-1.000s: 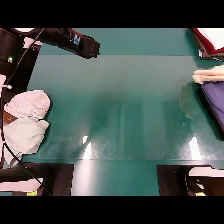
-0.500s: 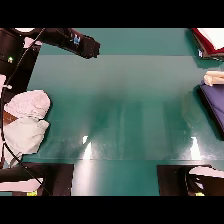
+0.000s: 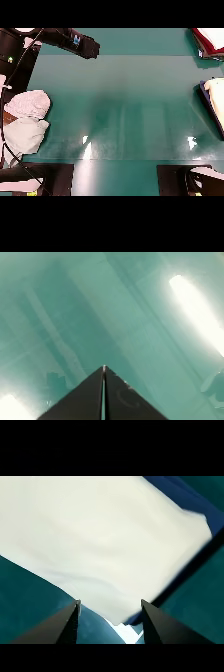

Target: Fold the shirts.

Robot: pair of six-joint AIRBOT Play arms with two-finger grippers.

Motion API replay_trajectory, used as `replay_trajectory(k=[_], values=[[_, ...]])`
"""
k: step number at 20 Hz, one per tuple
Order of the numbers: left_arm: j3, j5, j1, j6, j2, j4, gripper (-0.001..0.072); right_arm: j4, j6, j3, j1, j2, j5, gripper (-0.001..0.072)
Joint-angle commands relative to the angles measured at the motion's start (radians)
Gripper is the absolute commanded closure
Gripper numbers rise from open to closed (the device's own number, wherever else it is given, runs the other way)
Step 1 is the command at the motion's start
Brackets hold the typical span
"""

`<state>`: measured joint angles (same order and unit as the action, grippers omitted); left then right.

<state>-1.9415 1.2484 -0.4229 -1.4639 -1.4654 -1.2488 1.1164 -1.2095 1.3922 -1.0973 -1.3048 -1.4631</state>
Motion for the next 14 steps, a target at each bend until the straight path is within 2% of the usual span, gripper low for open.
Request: replay_trajectory(k=[1, 4, 7, 12, 13, 14], values=[[0.000, 0.000, 0.000, 0.006, 0.000, 0.000, 0.0679, 0.036, -0.020, -0.072, -0.088, 0.031, -0.009, 0.0253], [0.000, -0.004, 0.000, 0.005, 0.000, 0.000, 0.0679, -0.139, -0.029, -0.072, -0.053, 0.031, -0.003, 0.0261], [0.000, -0.006, 0.000, 0.006, 0.000, -0.001, 0.0678, -0.303, -0.029, -0.072, 0.101, 0.031, -0.007, 0.0263], [0.000, 0.023, 0.000, 0.005, 0.001, 0.000, 0.0679, -0.330, -0.028, -0.072, 0.458, 0.031, -0.006, 0.0267], [0.000, 0.022, 0.000, 0.005, 0.001, 0.000, 0.0679, -0.330, -0.028, -0.071, 0.523, 0.031, -0.003, 0.0359], [0.000, 0.022, 0.000, 0.005, 0.001, 0.000, 0.0679, -0.330, -0.028, -0.072, 0.581, 0.031, -0.003, 0.0505]])
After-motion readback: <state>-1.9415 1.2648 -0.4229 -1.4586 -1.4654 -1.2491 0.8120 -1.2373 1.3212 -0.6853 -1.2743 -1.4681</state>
